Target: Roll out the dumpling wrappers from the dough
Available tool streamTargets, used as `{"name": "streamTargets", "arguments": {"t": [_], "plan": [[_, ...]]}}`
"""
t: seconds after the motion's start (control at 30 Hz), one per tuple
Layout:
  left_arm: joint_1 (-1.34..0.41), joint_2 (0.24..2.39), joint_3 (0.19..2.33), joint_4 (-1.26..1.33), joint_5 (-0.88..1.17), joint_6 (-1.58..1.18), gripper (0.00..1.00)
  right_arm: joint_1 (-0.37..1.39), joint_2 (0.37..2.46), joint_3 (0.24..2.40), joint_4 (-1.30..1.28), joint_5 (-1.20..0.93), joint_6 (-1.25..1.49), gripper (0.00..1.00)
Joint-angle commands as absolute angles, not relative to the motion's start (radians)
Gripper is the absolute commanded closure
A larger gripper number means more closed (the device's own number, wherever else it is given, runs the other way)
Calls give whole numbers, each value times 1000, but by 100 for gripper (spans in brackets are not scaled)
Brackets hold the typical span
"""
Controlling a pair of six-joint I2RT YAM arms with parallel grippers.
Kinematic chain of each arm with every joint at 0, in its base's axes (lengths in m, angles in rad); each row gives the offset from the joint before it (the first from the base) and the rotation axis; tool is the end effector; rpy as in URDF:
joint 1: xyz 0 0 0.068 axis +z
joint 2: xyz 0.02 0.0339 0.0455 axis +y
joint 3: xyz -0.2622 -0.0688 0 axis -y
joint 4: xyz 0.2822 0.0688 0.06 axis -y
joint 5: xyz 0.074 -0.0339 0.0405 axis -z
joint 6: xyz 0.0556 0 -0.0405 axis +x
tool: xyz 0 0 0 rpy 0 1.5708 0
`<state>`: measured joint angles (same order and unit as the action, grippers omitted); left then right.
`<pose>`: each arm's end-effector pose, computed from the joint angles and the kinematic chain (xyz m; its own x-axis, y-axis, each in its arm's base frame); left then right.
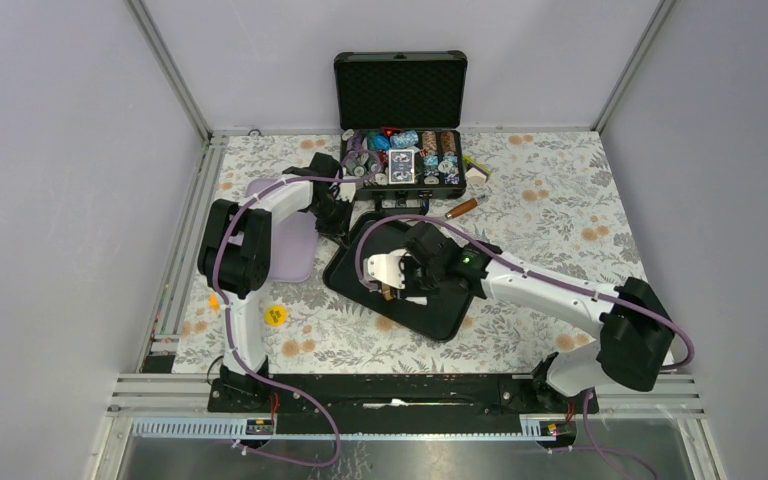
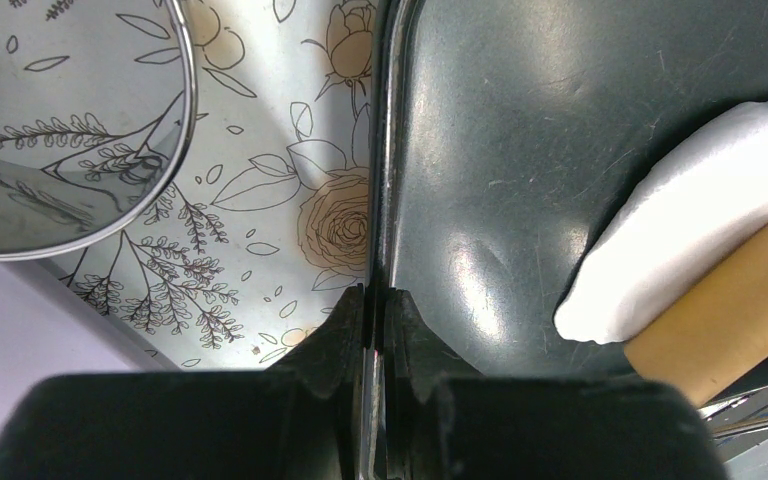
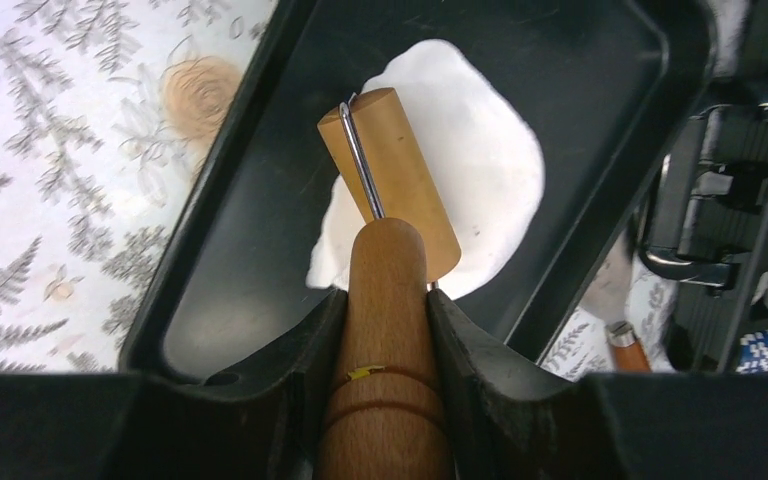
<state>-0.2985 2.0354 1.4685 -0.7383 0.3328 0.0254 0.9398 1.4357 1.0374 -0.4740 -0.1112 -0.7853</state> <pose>0.4161 -0.1470 0.1249 -0.9128 0.3060 -0.2704 0.3832 0.8706 -0.3085 0.2022 0.2872 0.2202 0.2776 -0.8111 -0.5148 -0.9167 -0.0633 -0.3946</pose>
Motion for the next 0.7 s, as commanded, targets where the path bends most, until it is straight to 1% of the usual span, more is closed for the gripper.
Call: {"name": "streamTargets", "arguments": {"t": [0.0, 0.13, 0.23, 0.53, 0.67], "plan": [[-282, 2074, 1456, -659, 271, 19, 100, 937, 1506, 1011, -420, -63, -763, 100], [-282, 2074, 1456, -658, 272, 18, 100, 944, 1537, 1012, -397, -60, -757, 100], [-281, 2074, 1455, -658, 270, 19, 100, 950, 1534, 1009, -447, -59, -768, 100], [-282, 2074, 1456, -658, 274, 21, 100, 959, 1415, 1007, -788, -103, -805, 100], [-282, 2075, 1456, -658, 274, 20, 100, 960, 1395, 979, -756, -92, -800, 100]]}}
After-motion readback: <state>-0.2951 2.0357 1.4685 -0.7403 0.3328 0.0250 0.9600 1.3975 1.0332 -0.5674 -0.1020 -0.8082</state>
